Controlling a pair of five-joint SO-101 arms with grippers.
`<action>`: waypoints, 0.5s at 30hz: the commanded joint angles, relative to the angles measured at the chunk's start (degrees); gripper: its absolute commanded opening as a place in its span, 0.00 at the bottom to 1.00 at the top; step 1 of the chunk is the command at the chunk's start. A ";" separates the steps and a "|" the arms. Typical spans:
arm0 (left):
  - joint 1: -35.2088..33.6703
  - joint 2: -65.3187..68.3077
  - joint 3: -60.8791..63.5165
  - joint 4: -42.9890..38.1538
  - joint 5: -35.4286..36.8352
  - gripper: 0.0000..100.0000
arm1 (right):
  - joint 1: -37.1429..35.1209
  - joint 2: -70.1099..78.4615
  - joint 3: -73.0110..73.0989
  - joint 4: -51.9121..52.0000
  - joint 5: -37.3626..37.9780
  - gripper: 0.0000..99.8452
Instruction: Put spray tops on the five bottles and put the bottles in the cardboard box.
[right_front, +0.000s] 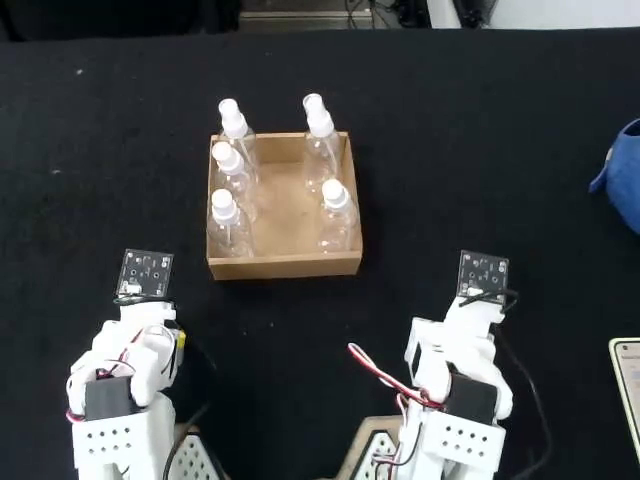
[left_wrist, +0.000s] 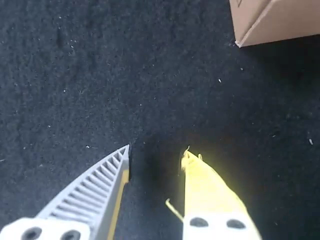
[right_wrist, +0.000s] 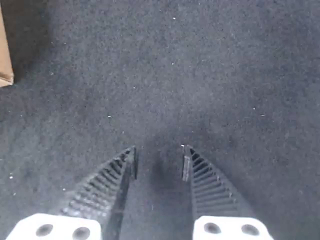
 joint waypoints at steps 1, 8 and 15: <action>1.01 -0.26 1.36 0.44 -0.70 0.03 | 0.70 -5.41 -0.22 0.35 0.00 0.12; 1.01 -0.70 1.36 0.53 -0.62 0.03 | 0.70 -5.41 -0.22 0.35 0.00 0.12; 1.10 -0.70 1.36 0.53 -0.62 0.03 | 0.70 -5.41 -0.22 0.35 0.00 0.12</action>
